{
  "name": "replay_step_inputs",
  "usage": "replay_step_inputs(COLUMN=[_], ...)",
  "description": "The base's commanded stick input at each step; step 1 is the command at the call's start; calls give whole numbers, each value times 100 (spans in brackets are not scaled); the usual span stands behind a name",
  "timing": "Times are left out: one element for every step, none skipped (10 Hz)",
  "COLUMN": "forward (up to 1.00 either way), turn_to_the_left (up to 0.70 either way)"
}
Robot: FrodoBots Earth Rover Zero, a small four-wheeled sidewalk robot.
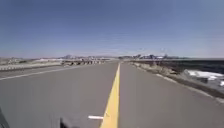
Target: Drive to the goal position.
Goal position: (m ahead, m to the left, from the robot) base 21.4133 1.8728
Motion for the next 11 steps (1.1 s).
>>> replay_step_inputs(forward=[85, 85, 85, 85, 85, 85, 85, 85, 85, 85, 85], turn_to_the_left=[0, 0, 0, 0, 0, 0, 0, 0, 0, 0, 0])
